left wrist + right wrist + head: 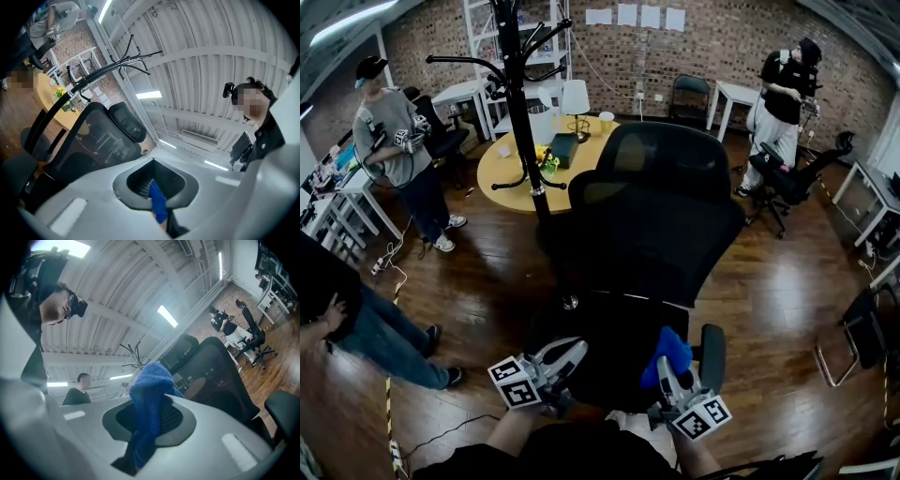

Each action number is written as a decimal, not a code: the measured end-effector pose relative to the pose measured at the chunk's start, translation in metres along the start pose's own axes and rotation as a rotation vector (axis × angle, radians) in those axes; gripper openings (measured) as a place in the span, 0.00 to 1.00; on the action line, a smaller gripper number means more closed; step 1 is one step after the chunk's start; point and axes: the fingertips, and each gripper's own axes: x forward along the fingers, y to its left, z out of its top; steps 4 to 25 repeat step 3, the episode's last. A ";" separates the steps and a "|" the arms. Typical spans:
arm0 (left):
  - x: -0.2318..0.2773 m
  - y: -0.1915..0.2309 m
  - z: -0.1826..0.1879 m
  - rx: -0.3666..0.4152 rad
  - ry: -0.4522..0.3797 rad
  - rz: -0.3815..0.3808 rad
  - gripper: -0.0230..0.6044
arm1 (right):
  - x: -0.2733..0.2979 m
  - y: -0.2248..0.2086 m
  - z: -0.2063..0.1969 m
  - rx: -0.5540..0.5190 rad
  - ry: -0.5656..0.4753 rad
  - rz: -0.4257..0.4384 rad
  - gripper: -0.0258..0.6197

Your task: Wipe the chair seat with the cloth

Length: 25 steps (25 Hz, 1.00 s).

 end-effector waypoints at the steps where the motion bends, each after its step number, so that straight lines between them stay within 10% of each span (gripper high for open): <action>1: -0.003 -0.002 -0.002 0.002 0.006 -0.010 0.02 | -0.004 0.003 -0.003 -0.004 -0.006 -0.007 0.14; 25: -0.009 -0.009 -0.006 0.010 0.019 -0.033 0.02 | -0.012 0.008 -0.010 -0.011 -0.021 -0.022 0.14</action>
